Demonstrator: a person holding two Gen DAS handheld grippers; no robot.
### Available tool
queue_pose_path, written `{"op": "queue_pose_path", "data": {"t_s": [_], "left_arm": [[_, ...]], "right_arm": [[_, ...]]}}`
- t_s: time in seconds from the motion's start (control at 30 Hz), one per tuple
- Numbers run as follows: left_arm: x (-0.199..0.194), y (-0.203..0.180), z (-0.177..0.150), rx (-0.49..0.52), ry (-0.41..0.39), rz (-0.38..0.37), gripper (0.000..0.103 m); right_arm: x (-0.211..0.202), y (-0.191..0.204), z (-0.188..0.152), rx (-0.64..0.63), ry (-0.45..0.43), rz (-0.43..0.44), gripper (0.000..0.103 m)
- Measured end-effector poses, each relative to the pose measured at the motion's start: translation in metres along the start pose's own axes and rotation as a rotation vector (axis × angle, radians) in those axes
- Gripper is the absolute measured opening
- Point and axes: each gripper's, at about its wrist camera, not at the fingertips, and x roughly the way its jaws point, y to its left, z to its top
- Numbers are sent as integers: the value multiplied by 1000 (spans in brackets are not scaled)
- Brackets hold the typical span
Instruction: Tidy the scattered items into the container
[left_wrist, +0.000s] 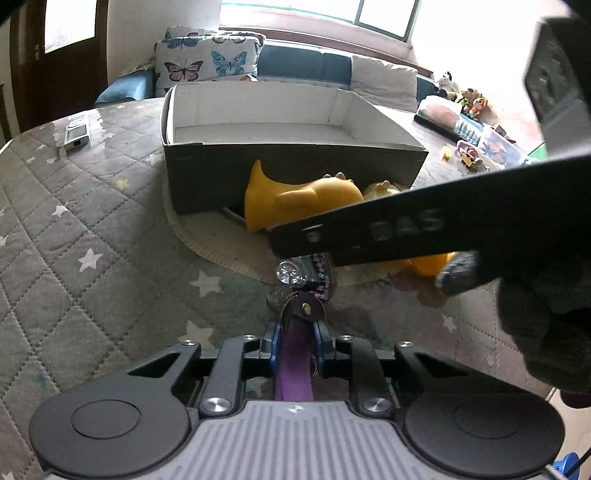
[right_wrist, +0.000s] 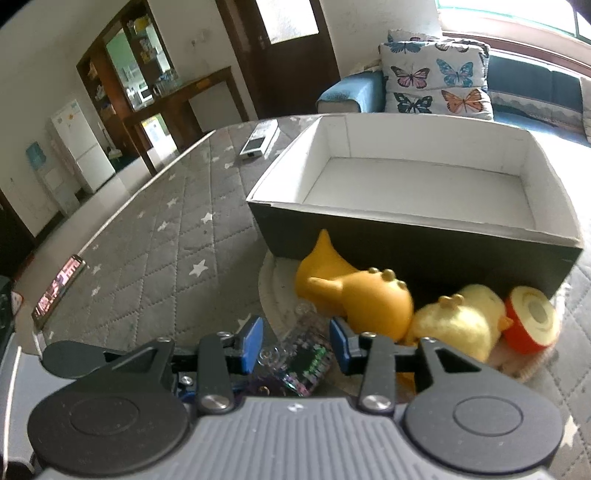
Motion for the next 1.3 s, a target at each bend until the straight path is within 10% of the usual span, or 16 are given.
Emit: {"op": "queue_pose_path", "data": {"t_s": [0.37, 1.3], "left_arm": [[0, 3, 1, -10, -3, -17, 21], [-3, -15, -8, 66, 0, -19, 24]], "right_arm": [[35, 4, 14, -8, 104, -78, 32], [-26, -45, -18, 252, -42, 75, 16]]}}
